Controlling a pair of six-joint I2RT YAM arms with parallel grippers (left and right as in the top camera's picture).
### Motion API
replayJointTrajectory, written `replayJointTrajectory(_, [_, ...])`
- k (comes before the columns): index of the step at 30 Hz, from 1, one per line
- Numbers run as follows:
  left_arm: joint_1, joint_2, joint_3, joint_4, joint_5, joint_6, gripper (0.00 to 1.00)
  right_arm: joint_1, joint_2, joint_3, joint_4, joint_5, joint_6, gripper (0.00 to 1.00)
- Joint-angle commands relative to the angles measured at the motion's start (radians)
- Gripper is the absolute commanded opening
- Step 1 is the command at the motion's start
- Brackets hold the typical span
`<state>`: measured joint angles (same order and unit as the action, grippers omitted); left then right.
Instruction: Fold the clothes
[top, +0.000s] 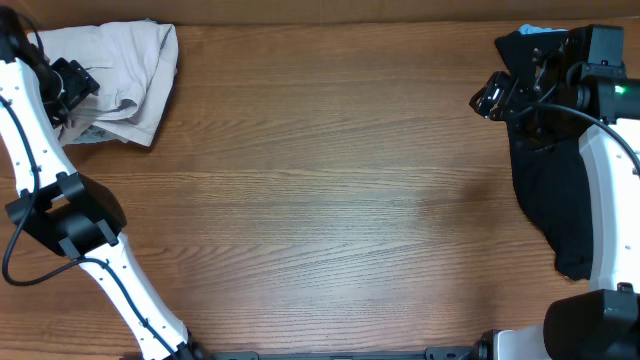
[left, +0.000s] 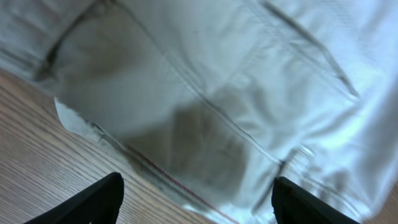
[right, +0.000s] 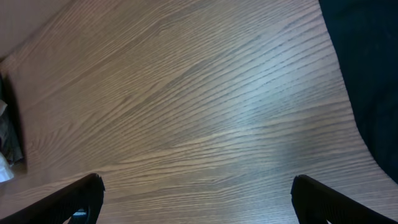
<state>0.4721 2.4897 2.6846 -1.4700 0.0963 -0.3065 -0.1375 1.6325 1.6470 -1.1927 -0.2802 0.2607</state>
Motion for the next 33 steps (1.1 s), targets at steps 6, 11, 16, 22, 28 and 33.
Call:
replayJointTrajectory(6, [-0.047, -0.207, 0.030, 0.190, 0.005, 0.354, 0.84, -0.001, 0.007, -0.005, 0.010, 0.010, -0.007, 1.00])
replayJointTrajectory(11, [-0.065, -0.124, 0.027, 0.364, -0.078, 0.491, 0.98, -0.001, 0.007, -0.005, 0.009, 0.010, -0.007, 1.00])
replayJointTrajectory(16, [-0.066, 0.026, 0.027, 0.453, -0.071, 0.493, 1.00, -0.001, 0.007, -0.005, 0.012, 0.011, -0.007, 1.00])
replayJointTrajectory(22, [-0.065, 0.201, 0.027, 0.428, -0.070, 0.439, 1.00, -0.001, 0.008, -0.005, 0.021, 0.010, -0.007, 1.00])
replayJointTrajectory(28, [-0.071, 0.269, 0.027, 0.428, -0.022, 0.415, 1.00, -0.001, 0.008, 0.000, 0.044, -0.001, -0.009, 1.00])
replayJointTrajectory(33, [-0.073, 0.161, 0.049, 0.419, -0.052, 0.415, 1.00, -0.001, 0.002, 0.098, 0.010, 0.000, -0.057, 1.00])
